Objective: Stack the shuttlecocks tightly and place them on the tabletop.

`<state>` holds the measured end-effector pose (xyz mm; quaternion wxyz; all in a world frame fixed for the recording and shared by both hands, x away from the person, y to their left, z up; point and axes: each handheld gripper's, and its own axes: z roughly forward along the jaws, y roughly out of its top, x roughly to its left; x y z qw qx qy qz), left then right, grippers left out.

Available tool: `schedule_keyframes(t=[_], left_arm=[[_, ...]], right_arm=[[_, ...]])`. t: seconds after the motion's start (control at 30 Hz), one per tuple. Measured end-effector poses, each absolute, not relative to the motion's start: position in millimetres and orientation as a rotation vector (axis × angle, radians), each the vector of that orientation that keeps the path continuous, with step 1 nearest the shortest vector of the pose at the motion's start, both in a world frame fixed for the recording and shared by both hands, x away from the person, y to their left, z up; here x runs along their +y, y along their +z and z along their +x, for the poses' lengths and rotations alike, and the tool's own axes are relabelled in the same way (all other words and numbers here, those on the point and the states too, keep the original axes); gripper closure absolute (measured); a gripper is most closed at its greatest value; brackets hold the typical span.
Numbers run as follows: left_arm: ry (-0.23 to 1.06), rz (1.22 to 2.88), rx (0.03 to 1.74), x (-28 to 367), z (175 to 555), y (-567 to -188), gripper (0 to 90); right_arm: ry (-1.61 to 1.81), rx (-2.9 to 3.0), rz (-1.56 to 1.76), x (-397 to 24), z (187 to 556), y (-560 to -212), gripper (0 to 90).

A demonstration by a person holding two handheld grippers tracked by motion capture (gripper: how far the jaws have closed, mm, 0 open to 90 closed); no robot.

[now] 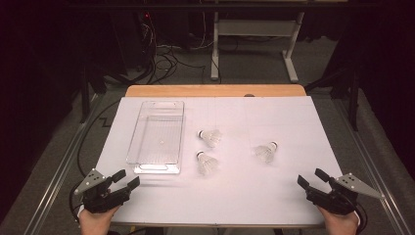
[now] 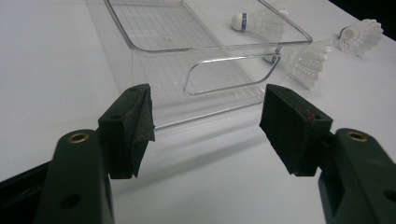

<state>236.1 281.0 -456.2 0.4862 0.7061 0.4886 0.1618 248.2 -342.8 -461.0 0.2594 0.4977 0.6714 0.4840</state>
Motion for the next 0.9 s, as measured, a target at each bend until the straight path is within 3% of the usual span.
schedule_keyframes(t=[0.9], left_arm=[[0.352, 1.747, 1.131, 260.9, 236.3, -448.5, 35.7]], right_arm=[[1.323, 1.827, 1.354, -342.1, 248.2, -461.2, 26.6]])
